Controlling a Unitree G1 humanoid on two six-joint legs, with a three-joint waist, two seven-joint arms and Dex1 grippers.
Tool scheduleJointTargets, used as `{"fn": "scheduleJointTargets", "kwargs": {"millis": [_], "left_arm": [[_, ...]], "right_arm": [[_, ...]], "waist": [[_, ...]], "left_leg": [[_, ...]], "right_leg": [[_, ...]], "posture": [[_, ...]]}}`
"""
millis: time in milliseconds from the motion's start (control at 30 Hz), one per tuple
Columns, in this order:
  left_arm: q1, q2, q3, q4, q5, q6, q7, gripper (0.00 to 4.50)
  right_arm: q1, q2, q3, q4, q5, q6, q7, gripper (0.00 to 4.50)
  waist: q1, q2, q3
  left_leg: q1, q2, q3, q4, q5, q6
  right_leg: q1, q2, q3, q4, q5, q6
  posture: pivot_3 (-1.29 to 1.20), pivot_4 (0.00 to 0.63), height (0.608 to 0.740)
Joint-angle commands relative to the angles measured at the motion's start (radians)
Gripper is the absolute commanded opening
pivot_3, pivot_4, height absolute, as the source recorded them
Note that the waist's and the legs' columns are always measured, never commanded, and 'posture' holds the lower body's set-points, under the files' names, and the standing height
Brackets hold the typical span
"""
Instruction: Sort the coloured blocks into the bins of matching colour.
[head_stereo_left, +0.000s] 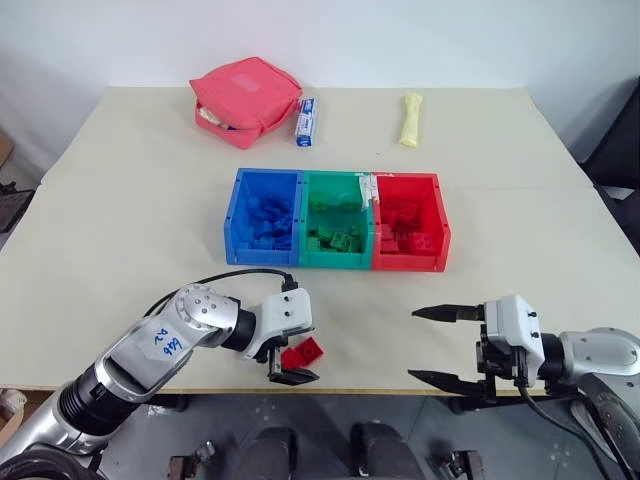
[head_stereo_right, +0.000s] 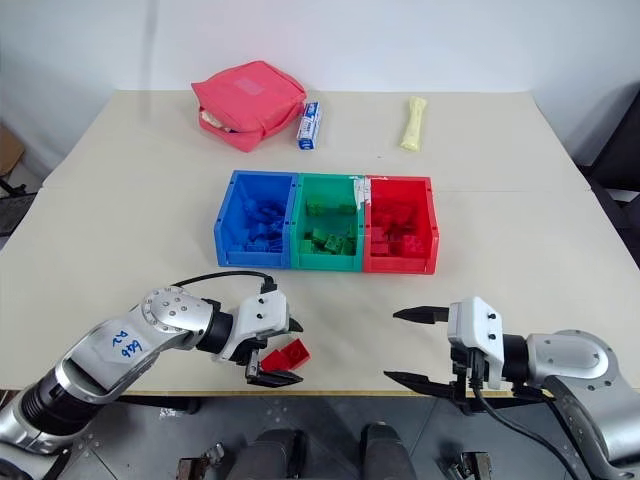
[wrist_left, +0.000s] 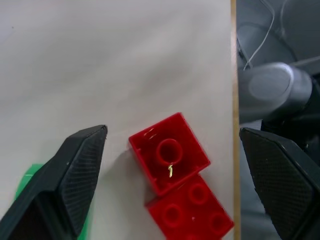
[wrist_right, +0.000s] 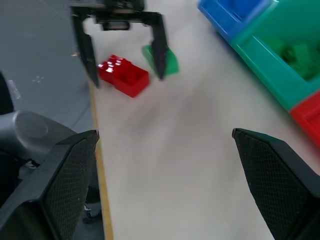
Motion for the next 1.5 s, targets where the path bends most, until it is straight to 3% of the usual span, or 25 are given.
{"fn": "scheduleJointTargets", "kwargs": {"millis": [33,133,367,600,733,833,933,1133,1367,1500], "left_arm": [[-0.023,0.018,-0.082,0.036,0.068,-0.012,-0.022,4.50],[-0.029,0.018,-0.109,0.044,0.091,-0.023,-0.037,3.90],[-0.040,0.007,-0.123,0.079,0.125,-0.071,-0.070,1.99],[-0.056,-0.093,-0.004,0.164,0.068,-0.141,-0.069,1.99],[-0.047,-0.196,0.215,0.230,-0.102,-0.213,-0.104,1.99],[-0.059,-0.243,0.286,0.281,-0.121,-0.285,-0.097,1.99],[-0.120,-0.351,0.334,0.368,-0.098,-0.406,-0.022,1.99],[-0.292,-0.576,0.252,0.639,0.049,-0.645,0.078,1.99],[-0.595,-0.751,0.173,1.184,0.278,-0.879,0.231,1.99],[-0.667,-0.792,0.207,1.317,0.279,-0.968,0.223,3.27]], "right_arm": [[-0.009,-0.008,-0.004,-0.044,0.019,0.003,-0.004,4.47],[-0.009,-0.012,-0.011,-0.049,0.021,0.008,-0.006,4.50],[-0.015,-0.013,-0.019,-0.041,0.011,-0.001,-0.011,4.50],[0.009,0.005,-0.045,-0.028,0.005,-0.020,-0.033,4.50],[0.116,0.089,-0.182,-0.091,0.072,-0.013,-0.145,4.50],[0.175,0.130,-0.254,-0.118,0.088,-0.003,-0.208,4.50],[0.207,0.196,-0.330,-0.131,0.106,-0.001,-0.316,4.50],[0.206,0.320,-0.407,-0.157,0.120,-0.014,-0.518,4.50],[0.293,0.375,-0.414,-0.209,0.079,-0.061,-0.561,4.50],[0.322,0.388,-0.400,-0.241,0.075,-0.077,-0.566,4.50]], "waist": [[0.000,0.000,0.000],[0.000,0.000,0.000],[0.000,0.000,0.000],[0.018,0.000,0.000],[0.030,0.000,0.000],[0.026,0.000,0.000],[0.026,0.000,0.000],[0.030,-0.001,0.000],[0.036,-0.001,0.000],[0.022,-0.001,0.000]], "left_leg": [[0.000,0.000,0.000,0.000,0.000,0.000],[0.000,0.000,0.000,0.000,0.000,0.000],[0.000,0.000,0.000,0.000,0.000,0.000],[-0.001,0.000,0.000,0.004,0.000,0.001],[-0.004,0.000,-0.002,0.009,-0.001,0.001],[-0.004,0.000,-0.002,0.010,-0.001,0.001],[-0.003,-0.001,-0.002,0.010,-0.001,0.001],[-0.003,-0.003,0.000,0.011,0.000,0.002],[-0.003,-0.006,0.003,0.010,0.000,0.005],[-0.003,-0.006,0.006,0.009,-0.001,0.007]], "right_leg": [[0.000,0.000,0.000,0.000,0.000,0.000],[0.000,0.000,0.000,0.000,0.000,0.000],[0.000,0.000,0.000,0.000,0.000,0.000],[0.001,0.000,0.000,0.001,0.000,0.000],[0.000,0.000,-0.002,0.001,0.000,0.001],[0.001,-0.001,-0.002,0.001,0.001,0.001],[0.002,0.000,-0.002,0.002,0.001,0.002],[0.001,-0.001,0.000,0.002,0.002,0.004],[0.000,0.004,0.001,0.002,0.002,0.007],[-0.001,0.003,0.006,0.003,0.002,0.009]], "posture": [[0.00,0.150,0.740],[0.00,0.150,0.740],[0.00,0.150,0.740],[0.00,0.150,0.740],[0.00,0.150,0.740],[0.00,0.150,0.740],[0.00,0.150,0.740],[0.00,0.150,0.740],[0.00,0.150,0.740],[0.00,0.150,0.740]]}}
